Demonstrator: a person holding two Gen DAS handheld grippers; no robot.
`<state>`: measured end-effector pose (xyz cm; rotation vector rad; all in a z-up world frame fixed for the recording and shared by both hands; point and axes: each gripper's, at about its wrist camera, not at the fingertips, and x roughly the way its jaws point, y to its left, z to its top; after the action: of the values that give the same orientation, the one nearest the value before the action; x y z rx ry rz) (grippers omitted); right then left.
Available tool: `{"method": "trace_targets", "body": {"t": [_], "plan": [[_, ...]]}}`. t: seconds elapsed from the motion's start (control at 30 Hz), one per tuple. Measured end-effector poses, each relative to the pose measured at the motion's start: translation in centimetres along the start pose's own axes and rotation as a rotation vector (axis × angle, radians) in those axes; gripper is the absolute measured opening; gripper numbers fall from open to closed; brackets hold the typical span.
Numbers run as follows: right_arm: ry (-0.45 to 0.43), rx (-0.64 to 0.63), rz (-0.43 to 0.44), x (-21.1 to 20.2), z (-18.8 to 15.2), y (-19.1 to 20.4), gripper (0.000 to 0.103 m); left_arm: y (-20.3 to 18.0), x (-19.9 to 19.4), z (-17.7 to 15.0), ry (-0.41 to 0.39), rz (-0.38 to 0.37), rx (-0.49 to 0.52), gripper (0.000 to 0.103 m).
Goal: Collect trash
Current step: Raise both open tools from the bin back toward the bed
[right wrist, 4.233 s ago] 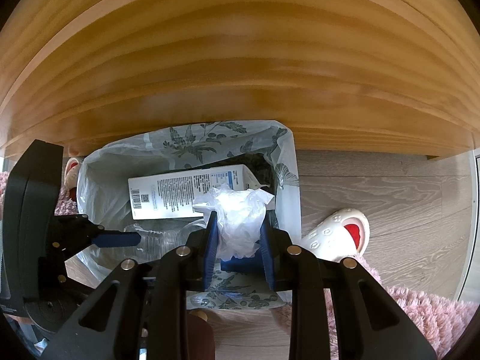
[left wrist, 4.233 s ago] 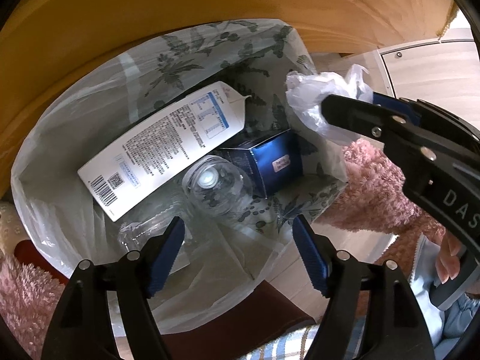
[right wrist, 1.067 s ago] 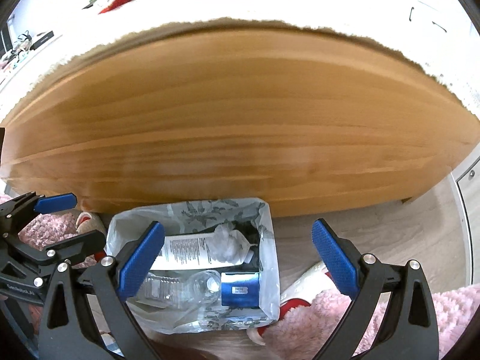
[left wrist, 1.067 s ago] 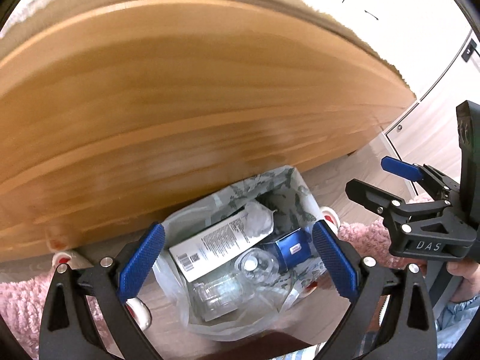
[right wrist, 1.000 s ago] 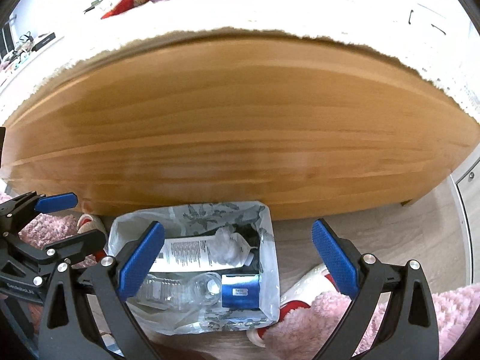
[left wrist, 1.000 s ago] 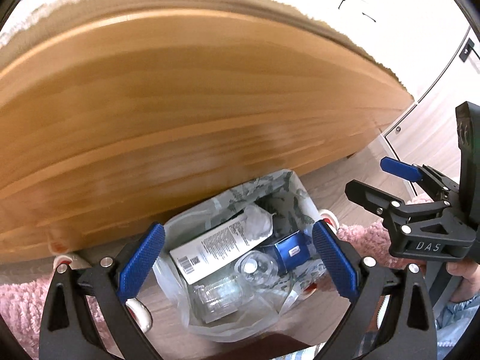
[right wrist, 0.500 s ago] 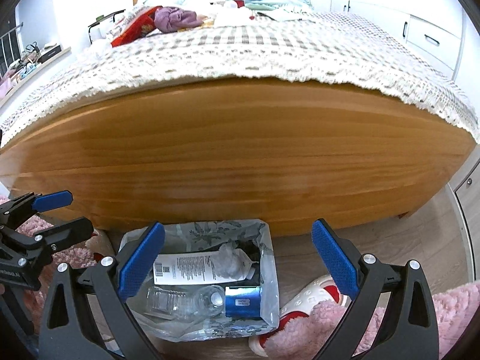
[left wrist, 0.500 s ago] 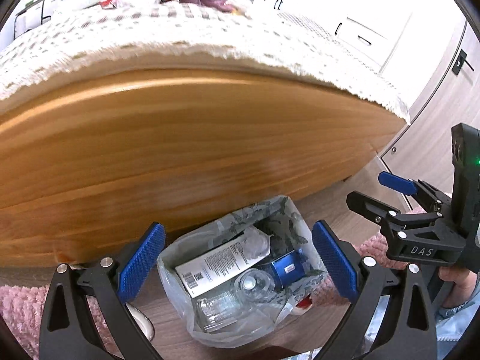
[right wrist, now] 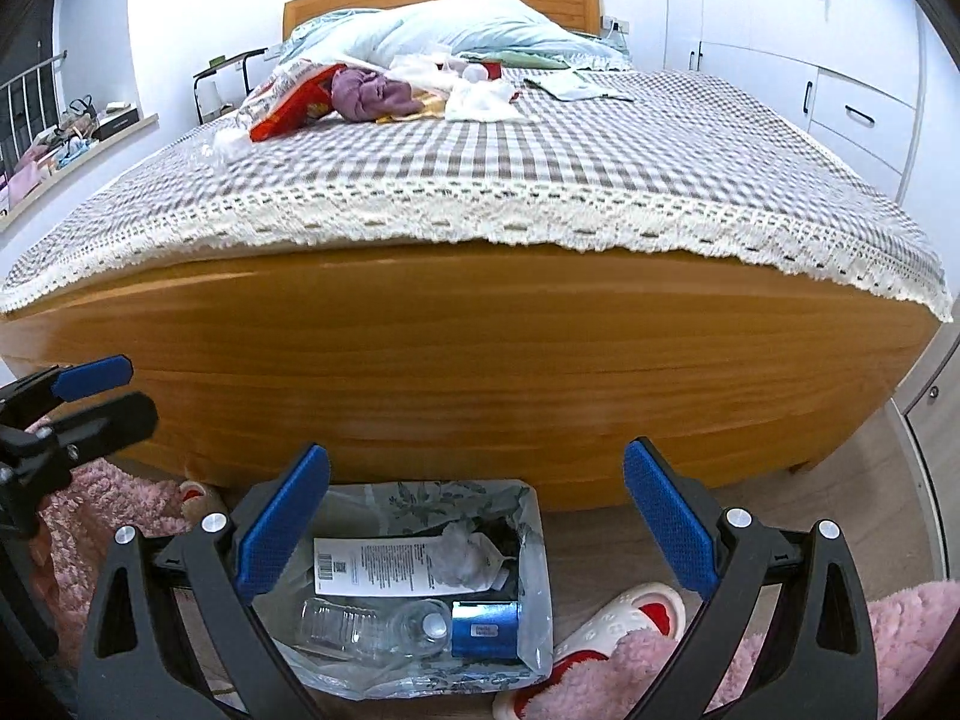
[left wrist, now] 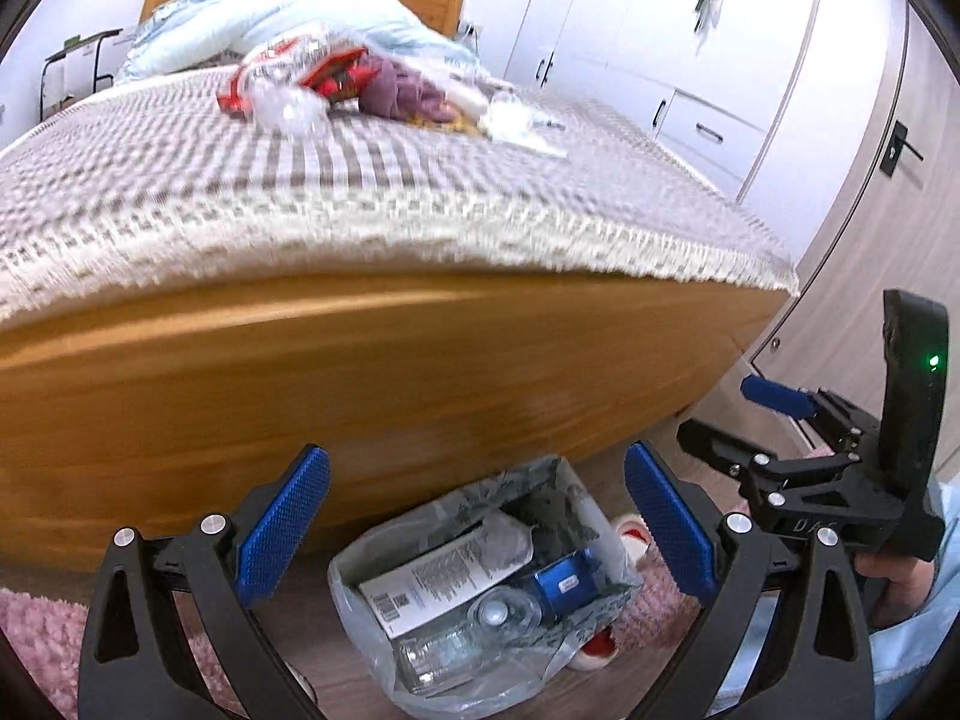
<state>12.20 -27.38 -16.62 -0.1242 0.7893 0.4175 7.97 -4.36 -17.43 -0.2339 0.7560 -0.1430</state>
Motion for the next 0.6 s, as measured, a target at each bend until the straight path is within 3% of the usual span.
{"method": "trace_targets", "body": {"t": [0.6], "plan": [[-0.134, -0.012, -0.008, -3.0, 2.4, 0.1, 0.094, 0.7, -3.5, 2.6, -0.125, 0.038, -0.005, 0.095]]}}
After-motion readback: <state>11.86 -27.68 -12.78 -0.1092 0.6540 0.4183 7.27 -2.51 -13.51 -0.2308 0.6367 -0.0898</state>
